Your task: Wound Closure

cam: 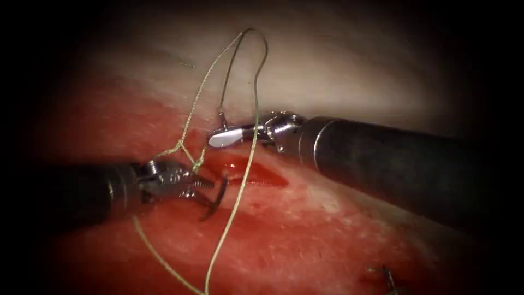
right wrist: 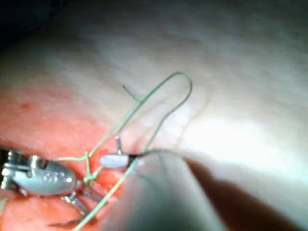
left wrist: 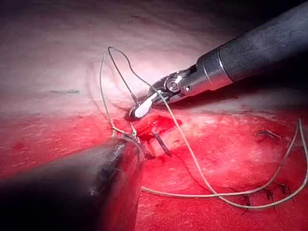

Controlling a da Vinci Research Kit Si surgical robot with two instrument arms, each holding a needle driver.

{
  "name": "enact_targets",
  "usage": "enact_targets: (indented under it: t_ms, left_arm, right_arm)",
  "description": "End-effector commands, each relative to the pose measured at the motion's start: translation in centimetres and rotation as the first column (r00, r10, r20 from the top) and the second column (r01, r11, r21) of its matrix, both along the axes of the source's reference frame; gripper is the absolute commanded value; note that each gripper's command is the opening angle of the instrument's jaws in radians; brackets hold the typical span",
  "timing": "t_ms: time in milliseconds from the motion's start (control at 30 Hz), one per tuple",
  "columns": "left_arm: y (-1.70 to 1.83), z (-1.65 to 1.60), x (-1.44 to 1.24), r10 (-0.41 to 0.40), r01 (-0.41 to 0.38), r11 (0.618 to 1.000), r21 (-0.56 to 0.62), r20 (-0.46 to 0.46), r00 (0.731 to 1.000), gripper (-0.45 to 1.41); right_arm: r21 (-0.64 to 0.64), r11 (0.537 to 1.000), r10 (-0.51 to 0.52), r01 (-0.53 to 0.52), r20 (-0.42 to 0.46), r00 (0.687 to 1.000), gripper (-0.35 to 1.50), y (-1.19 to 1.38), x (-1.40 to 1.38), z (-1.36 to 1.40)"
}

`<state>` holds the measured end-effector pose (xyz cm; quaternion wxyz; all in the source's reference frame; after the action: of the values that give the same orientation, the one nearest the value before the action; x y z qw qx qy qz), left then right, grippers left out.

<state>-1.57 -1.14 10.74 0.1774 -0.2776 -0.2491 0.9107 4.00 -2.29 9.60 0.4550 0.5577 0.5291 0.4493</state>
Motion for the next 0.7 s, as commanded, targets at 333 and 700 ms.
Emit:
enact_targets:
  t_ms: [333,700]
  left_arm:
    - [0.04,-0.01,-0.04,0.086,-0.083,0.995,-0.063,0.047,0.995,0.12]
    - [0.09,-0.05,-0.08,0.289,-0.225,0.929,-0.293,0.194,0.938,0.2]
  right_arm:
    - [-0.263,0.956,0.132,-0.127,0.004,0.991,1.08,0.3,-0.09,-0.13]
    - [-0.6,0.798,0.052,0.063,0.172,0.984,1.31,0.56,-0.32,0.06]
